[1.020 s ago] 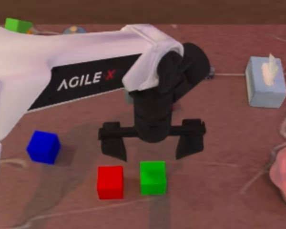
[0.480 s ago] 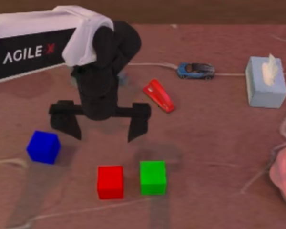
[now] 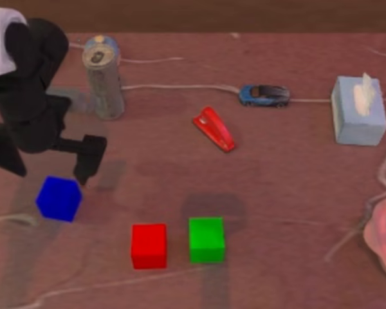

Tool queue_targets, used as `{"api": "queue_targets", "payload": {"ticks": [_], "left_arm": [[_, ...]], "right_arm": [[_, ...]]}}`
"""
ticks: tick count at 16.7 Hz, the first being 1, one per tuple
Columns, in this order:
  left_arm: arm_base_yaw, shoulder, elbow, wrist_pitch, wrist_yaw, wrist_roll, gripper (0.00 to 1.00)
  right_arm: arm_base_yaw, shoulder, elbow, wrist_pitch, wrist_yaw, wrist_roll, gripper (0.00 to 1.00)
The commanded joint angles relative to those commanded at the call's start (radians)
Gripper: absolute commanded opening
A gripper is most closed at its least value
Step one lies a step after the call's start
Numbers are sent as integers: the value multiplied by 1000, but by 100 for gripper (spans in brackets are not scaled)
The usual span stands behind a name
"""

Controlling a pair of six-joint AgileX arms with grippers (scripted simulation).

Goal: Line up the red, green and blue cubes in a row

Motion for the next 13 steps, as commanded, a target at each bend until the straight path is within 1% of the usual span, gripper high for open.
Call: {"api": "queue_targets", "payload": {"ticks": [2,8,13], "left_arm": [[30,-10,-13,7,0,32,100],[28,1,-18,22,0,32,100],[31,82,-103,191,1,34,100]], "right_arm": [[0,0,0,0,0,0,100],[0,0,0,0,0,0,100],[0,0,0,0,0,0,100]]}}
